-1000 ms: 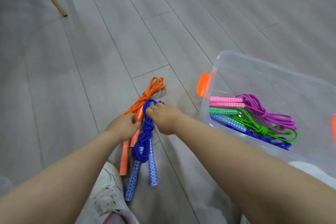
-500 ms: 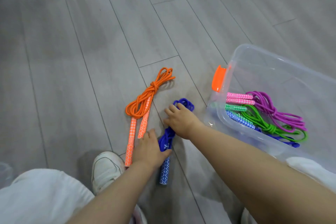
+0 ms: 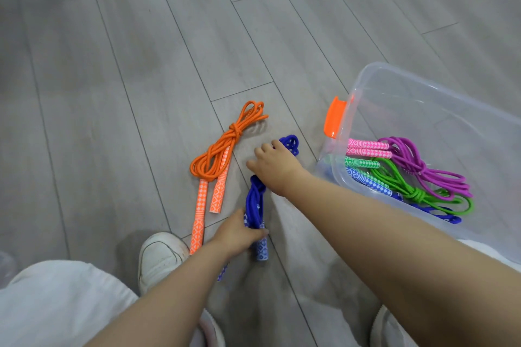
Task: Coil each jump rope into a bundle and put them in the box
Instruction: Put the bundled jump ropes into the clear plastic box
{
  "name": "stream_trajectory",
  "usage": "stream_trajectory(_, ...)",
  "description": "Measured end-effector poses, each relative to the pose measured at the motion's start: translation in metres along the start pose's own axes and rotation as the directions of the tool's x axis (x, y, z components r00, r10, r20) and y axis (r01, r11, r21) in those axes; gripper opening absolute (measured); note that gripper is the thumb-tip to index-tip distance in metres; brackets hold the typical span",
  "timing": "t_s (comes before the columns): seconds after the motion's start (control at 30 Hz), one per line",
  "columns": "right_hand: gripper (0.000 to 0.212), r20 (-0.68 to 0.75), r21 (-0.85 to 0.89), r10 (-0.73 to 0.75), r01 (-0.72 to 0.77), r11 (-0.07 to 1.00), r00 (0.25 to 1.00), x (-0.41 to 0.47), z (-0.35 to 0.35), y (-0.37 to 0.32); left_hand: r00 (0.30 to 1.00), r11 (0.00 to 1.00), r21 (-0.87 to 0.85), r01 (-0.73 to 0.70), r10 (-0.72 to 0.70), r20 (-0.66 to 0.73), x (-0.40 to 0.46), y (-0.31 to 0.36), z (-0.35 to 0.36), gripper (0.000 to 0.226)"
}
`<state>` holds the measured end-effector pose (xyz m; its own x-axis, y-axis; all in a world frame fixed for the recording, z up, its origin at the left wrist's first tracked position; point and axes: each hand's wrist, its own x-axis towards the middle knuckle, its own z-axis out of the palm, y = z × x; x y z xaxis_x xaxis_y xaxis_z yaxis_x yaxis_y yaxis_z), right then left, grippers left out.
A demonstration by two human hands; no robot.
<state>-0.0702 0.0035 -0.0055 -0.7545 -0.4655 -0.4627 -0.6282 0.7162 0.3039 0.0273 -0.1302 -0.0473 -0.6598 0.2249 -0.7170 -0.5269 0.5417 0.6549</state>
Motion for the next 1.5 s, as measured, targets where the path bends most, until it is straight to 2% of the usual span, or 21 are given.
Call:
stream_trajectory(0.07, 0.038, -0.043, -0.02, -0.021, 0.02, 1.0, 0.999, 0.002, -0.006, 0.002, 0.994, 0.99, -0.126, 0.065, -0.052, 0.1, 0.0, 0.003, -0.006, 0.031)
stream_trajectory(0.27, 0.034, -0.147, -0.01, -0.036, 0.035, 0.999, 0.989, 0.002, -0.023, 0.023, 0.954, 0.929, -0.327, 0.171, -0.073, 0.292, -0.002, 0.017, -0.016, 0.03)
stream_trajectory(0.4, 0.028, -0.347, -0.035, -0.11, 0.104, 0.994, 0.931, -0.001, -0.042, 0.054, 0.918, 0.873, -0.428, 0.236, -0.055, 0.393, 0.0, 0.04, -0.03, 0.036)
stream_trajectory(0.5, 0.026, -0.42, -0.077, -0.114, 0.089, 0.993, 0.901, -0.012, -0.053, 0.085, 0.941, 0.927, -0.343, 0.154, -0.032, 0.337, 0.005, 0.064, -0.041, 0.023)
stream_trajectory(0.57, 0.027, -0.426, -0.107, -0.084, 0.043, 0.993, 0.901, -0.021, -0.053, 0.107, 0.981, 0.992, -0.129, 0.01, 0.016, 0.193, 0.009, 0.079, -0.047, 0.02)
stream_trajectory(0.63, 0.025, -0.495, -0.119, -0.045, -0.016, 0.993, 0.868, -0.033, -0.05, 0.129, 0.992, 0.981, 0.149, -0.126, 0.12, 0.048, 0.013, 0.092, -0.052, 0.027)
stream_trajectory(0.73, 0.019, -0.582, -0.098, 0.014, -0.087, 0.991, 0.813, -0.052, -0.04, 0.154, 0.943, 0.853, 0.461, -0.245, 0.321, -0.092, 0.017, 0.114, -0.056, 0.023)
stream_trajectory(0.8, 0.016, -0.653, -0.078, 0.039, -0.119, 0.99, 0.757, -0.067, -0.032, 0.17, 0.912, 0.79, 0.553, -0.264, 0.392, -0.124, 0.018, 0.131, -0.053, 0.019)
stream_trajectory(0.87, 0.015, -0.672, -0.024, 0.096, -0.151, 0.988, 0.734, -0.084, -0.019, 0.187, 0.882, 0.753, 0.58, -0.31, 0.455, -0.12, 0.019, 0.148, -0.048, 0.026)
stream_trajectory(0.97, 0.018, -0.636, 0.05, 0.183, -0.197, 0.979, 0.749, -0.118, 0.007, 0.213, 0.82, 0.619, 0.674, -0.402, 0.571, -0.036, 0.017, 0.176, -0.036, 0.037)
stream_trajectory(1.13, 0.034, -0.517, 0.193, 0.273, -0.201, 0.96, 0.811, -0.178, 0.054, 0.243, 0.688, 0.262, 0.854, -0.45, 0.711, 0.144, 0.015, 0.229, -0.007, 0.055)
stream_trajectory(1.23, 0.039, -0.417, 0.264, 0.322, -0.225, 0.938, 0.85, -0.208, 0.082, 0.254, 0.641, 0.063, 0.873, -0.484, 0.704, 0.305, 0.016, 0.26, 0.021, 0.059)
stream_trajectory(1.33, 0.043, -0.289, 0.264, 0.364, -0.292, 0.919, 0.886, -0.23, 0.115, 0.258, 0.582, -0.118, 0.861, -0.494, 0.691, 0.429, 0.025, 0.282, 0.056, 0.058)
stream_trajectory(1.4, 0.046, -0.175, 0.246, 0.402, -0.356, 0.902, 0.899, -0.242, 0.134, 0.257, 0.593, -0.162, 0.867, -0.47, 0.67, 0.447, 0.036, 0.287, 0.085, 0.058)
stream_trajectory(1.5, 0.046, -0.04, 0.262, 0.434, -0.409, 0.874, 0.9, -0.248, 0.155, 0.254, 0.723, -0.166, 0.909, -0.381, 0.559, 0.405, 0.06, 0.281, 0.12, 0.061)
